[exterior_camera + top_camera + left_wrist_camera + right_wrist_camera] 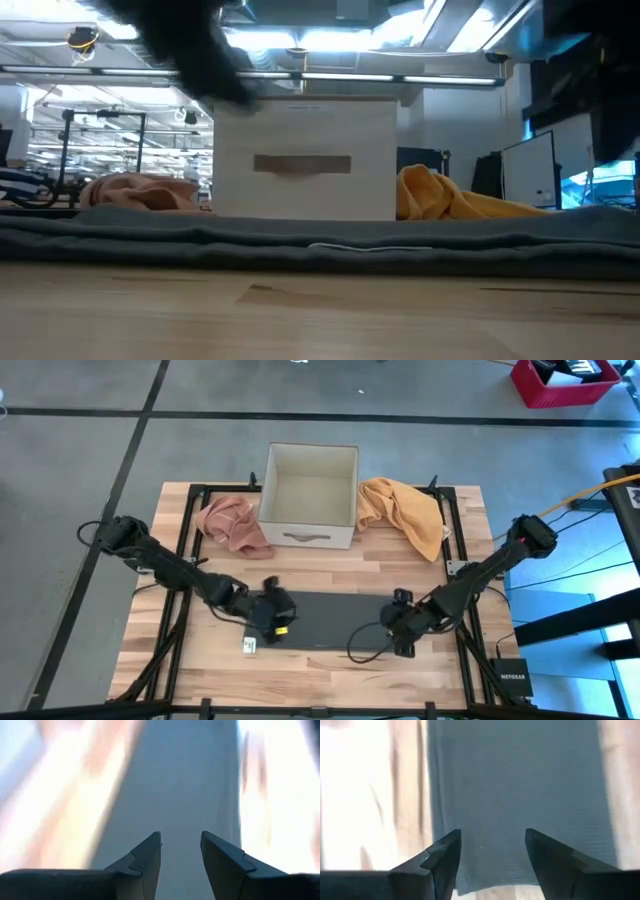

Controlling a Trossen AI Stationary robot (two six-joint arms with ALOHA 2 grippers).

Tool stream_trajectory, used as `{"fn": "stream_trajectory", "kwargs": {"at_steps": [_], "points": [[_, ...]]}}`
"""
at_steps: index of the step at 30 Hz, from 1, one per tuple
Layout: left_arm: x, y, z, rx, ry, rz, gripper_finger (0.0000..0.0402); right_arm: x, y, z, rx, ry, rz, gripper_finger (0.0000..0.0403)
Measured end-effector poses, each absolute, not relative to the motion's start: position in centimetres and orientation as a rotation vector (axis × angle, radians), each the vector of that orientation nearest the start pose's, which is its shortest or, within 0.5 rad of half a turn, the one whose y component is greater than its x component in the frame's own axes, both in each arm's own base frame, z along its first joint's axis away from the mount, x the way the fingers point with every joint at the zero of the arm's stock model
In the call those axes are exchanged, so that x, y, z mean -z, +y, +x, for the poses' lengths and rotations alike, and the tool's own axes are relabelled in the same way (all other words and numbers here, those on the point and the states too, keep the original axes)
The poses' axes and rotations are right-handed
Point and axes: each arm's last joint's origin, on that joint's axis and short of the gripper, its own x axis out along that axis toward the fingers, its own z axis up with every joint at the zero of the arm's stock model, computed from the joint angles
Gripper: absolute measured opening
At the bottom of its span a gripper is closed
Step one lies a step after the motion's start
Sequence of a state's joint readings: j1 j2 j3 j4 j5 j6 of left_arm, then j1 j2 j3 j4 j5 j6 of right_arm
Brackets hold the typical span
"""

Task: Fold towel
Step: Fold the dark gray towel

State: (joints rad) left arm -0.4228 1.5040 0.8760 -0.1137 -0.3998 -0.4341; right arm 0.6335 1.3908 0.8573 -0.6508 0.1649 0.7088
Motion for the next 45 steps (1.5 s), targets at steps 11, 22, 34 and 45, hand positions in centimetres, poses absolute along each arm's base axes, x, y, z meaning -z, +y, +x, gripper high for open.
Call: {"fn": "stream_trajectory", "kwargs": {"at_steps": [11,22,34,45], "points": [[-15.3,-10.3,34.9,-0.039,0.529,0.022,0.0131,-19.5,14.4,16.8,0.291,1.105,0.630,0.0225],[-12.7,-9.0,37.3,0.022,0.600,0.043,0.0131,-15.4,13.0,15.0,0.479,1.182,0.815,0.0273],[-12.1,-9.1,37.5,0.044,0.617,0.039,0.0131,-12.2,12.0,14.2,0.482,1.016,0.948,0.0298],[-11.4,-9.0,36.9,0.027,0.699,0.024,0.0131,-12.0,11.9,14.4,0.486,0.926,0.951,0.0298]]}}
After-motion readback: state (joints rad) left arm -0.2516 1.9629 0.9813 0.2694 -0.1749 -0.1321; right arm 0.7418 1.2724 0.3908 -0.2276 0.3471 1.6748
